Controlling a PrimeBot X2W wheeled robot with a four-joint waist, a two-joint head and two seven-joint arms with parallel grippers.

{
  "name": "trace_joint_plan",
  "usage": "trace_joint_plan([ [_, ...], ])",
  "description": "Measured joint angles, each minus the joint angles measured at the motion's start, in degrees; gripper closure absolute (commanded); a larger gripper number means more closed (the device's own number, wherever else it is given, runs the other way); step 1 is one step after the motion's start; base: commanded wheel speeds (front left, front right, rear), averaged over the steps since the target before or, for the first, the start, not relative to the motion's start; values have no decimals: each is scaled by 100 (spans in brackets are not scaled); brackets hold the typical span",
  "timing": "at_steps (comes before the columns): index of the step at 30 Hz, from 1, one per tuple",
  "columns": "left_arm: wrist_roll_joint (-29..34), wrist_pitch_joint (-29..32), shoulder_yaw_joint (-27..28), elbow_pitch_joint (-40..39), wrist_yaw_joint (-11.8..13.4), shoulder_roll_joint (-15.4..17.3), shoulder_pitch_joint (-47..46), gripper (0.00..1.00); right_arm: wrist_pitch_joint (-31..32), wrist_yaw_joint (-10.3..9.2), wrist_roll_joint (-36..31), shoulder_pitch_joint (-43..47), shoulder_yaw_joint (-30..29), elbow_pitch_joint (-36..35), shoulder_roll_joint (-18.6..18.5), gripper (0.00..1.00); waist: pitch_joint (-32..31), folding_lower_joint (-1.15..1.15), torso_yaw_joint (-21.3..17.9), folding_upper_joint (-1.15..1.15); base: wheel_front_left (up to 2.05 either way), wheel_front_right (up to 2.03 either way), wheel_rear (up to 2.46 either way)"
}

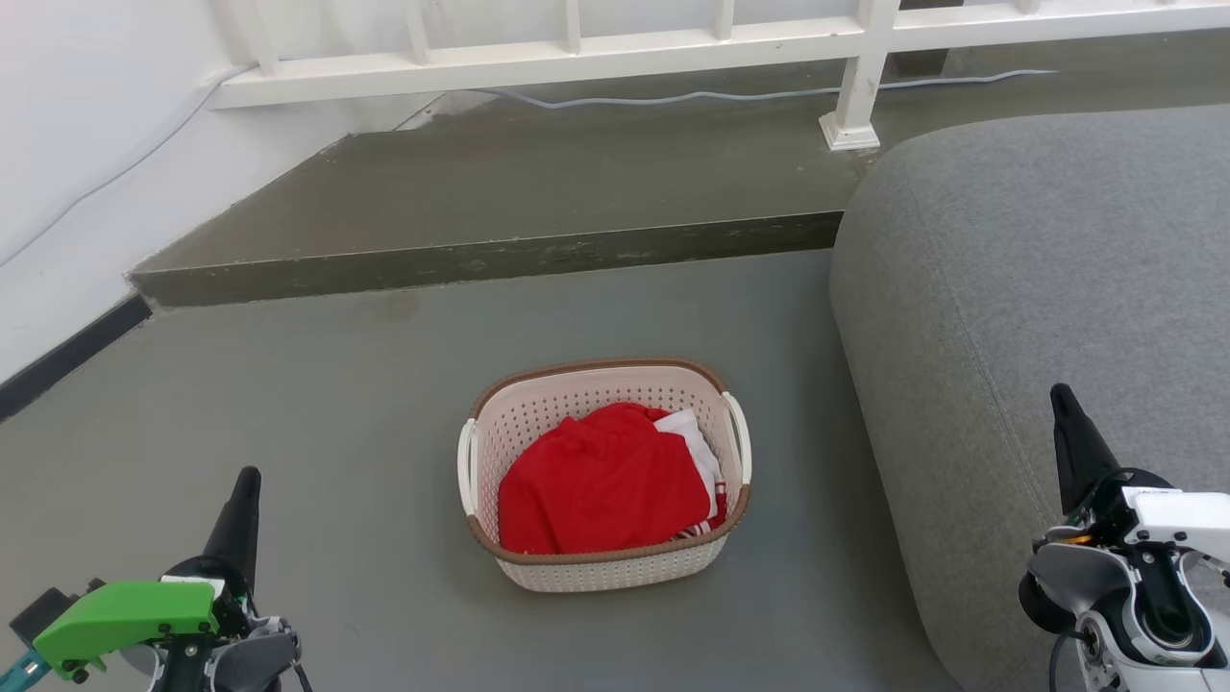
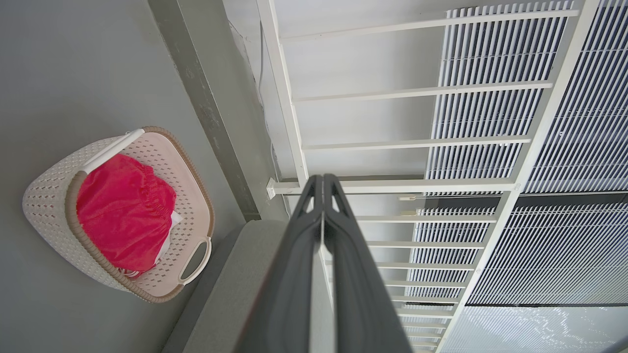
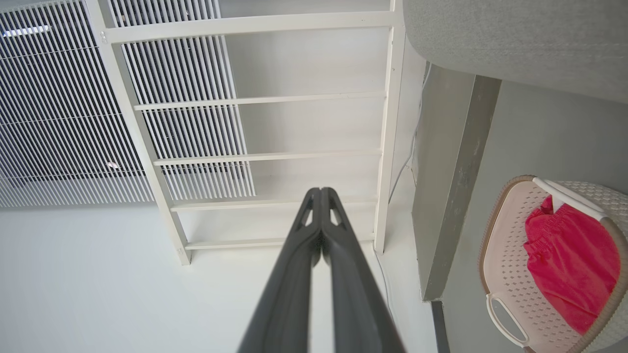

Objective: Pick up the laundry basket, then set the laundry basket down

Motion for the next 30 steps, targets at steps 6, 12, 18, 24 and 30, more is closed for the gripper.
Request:
trace_joint_plan([
  [6,0,0,1,0,0,0,-2,100,1,1,0,-41,-4,18,0,100,0,0,0,0,0,0,0],
  [12,0,0,2,-1,0,0,-4,100,16,2,0,-42,-8,25,1,100,-1,0,0,0,0,0,0],
  [18,0,0,3,-1,0,0,-7,100,16,2,0,-42,-11,31,1,100,-1,0,-1,0,0,0,0],
  [24,0,0,4,-1,0,0,-8,100,16,2,0,-43,-14,37,2,100,-1,0,-1,0,0,0,0],
  [30,0,0,5,-1,0,-1,-9,100,16,2,0,-44,-16,47,2,100,-1,0,-1,0,0,0,0],
])
